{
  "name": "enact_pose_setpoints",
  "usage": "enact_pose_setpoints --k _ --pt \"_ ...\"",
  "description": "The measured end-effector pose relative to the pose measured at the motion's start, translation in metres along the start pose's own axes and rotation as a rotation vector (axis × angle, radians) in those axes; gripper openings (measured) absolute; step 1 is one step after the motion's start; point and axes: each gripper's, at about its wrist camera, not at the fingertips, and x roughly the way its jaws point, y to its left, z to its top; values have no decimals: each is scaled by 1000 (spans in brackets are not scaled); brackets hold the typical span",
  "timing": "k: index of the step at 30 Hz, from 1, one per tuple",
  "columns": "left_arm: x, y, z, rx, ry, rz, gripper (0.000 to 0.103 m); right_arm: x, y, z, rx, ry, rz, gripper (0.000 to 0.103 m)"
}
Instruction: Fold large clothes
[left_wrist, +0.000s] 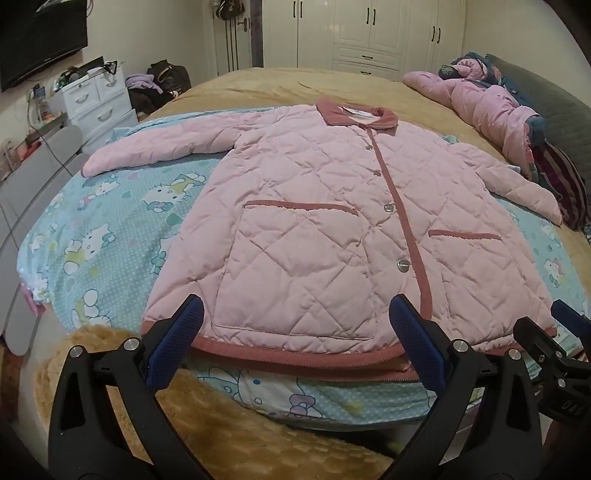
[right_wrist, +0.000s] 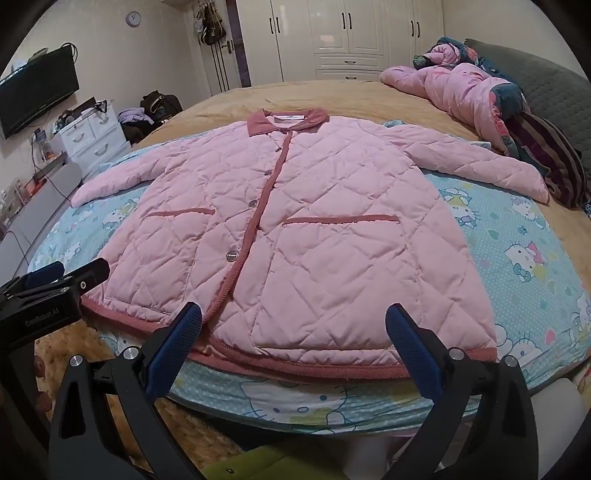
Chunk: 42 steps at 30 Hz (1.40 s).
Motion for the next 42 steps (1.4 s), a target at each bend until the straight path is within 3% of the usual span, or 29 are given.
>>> enact_pose_setpoints --k 42 --pt "1 -5 1 -8 5 -13 94 2 0 2 -18 4 -9 99"
